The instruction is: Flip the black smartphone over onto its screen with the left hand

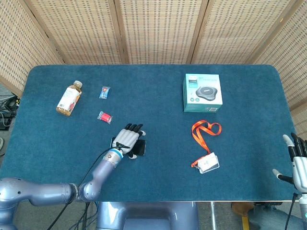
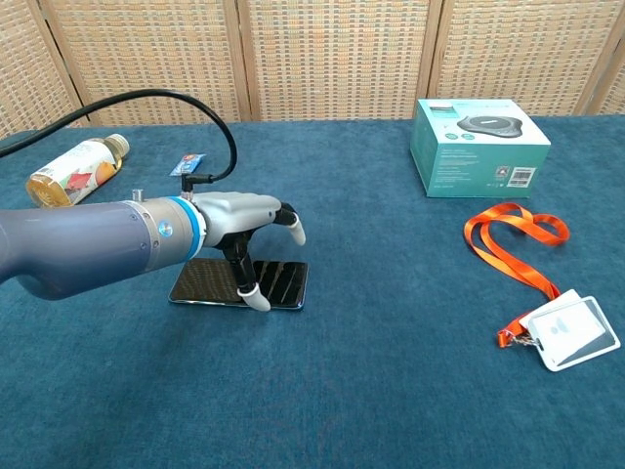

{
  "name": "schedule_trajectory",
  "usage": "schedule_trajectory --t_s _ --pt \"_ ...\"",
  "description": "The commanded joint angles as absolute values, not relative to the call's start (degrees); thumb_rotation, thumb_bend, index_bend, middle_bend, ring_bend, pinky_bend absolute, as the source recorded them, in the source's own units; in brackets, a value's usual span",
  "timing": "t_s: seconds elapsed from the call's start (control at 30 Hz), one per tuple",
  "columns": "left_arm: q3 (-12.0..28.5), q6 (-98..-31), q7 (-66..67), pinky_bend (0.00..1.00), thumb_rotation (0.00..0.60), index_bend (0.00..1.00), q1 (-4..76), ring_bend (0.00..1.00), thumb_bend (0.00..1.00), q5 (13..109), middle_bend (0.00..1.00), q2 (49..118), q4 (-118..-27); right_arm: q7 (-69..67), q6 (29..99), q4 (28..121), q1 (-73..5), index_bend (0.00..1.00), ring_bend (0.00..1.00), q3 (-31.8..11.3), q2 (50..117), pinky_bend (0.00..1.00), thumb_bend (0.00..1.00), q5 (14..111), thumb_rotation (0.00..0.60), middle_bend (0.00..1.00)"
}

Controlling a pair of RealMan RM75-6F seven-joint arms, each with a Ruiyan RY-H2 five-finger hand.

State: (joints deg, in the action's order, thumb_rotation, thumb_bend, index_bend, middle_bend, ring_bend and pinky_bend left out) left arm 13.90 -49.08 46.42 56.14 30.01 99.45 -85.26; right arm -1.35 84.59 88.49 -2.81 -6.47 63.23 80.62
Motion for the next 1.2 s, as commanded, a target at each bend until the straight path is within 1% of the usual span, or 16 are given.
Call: schedule_trajectory --t_s 0.03,0.23,0.3,0.33,0.4,0.5,0.6,0.9,1.2 --pt "12.9 -49.9 47.0 0.00 0.600 0.23 57.2 0.00 0.06 28.3 0.00 100.1 -84.5 -1.5 84.6 88.5 -2.8 0.00 0.00 -6.5 63.2 0.00 0.00 80.7 0.600 0.00" --pt "11.9 -50.0 46.3 0.00 0.600 0.24 57.9 0.00 0.07 26.8 0.00 100.7 -83.5 -1.8 84.5 88.5 -2.8 0.00 0.00 -6.5 63.1 0.00 0.00 80.6 0.600 0.00" --pt "11.6 -50.0 46.1 0.00 0.600 0.27 58.1 0.00 0.08 26.7 0.00 100.9 -83.0 -1.9 84.5 88.4 -2.8 0.00 0.00 -6.5 63.0 0.00 0.00 80.5 0.600 0.00" --pt "11.5 -50.0 45.8 0.00 0.600 0.30 58.1 0.00 0.08 26.6 0.00 101.1 -82.6 -2.0 84.5 88.4 -2.8 0.00 0.00 -6.6 63.0 0.00 0.00 80.4 0.600 0.00" --pt "11.3 -50.0 45.3 0.00 0.600 0.46 58.1 0.00 0.11 26.5 0.00 101.4 -82.1 -2.2 84.4 88.3 -2.8 0.00 0.00 -6.6 63.0 0.00 0.00 80.2 0.600 0.00" --pt "11.1 -50.2 44.7 0.00 0.600 0.65 58.2 0.00 0.13 26.5 0.00 101.8 -81.5 -2.5 84.2 88.3 -2.8 0.00 0.00 -6.7 62.9 0.00 0.00 80.0 0.600 0.00" --pt "10.9 -50.7 44.0 0.00 0.600 0.73 58.2 0.00 0.13 27.2 0.00 101.9 -81.5 -2.6 84.0 88.2 -2.9 0.00 0.00 -6.7 62.9 0.00 0.00 80.0 0.600 0.00" --pt "12.1 -52.2 38.6 0.00 0.600 0.76 56.8 0.00 0.13 32.5 0.00 100.1 -84.7 -2.6 84.0 88.4 -2.9 0.00 0.00 -6.5 62.9 0.00 0.00 80.3 0.600 0.00" --pt "13.6 -53.1 34.5 0.00 0.600 0.75 55.9 0.00 0.13 35.8 0.00 97.2 -89.7 -2.8 84.0 88.5 -2.9 0.00 0.00 -6.5 62.8 0.00 0.00 80.2 0.600 0.00"
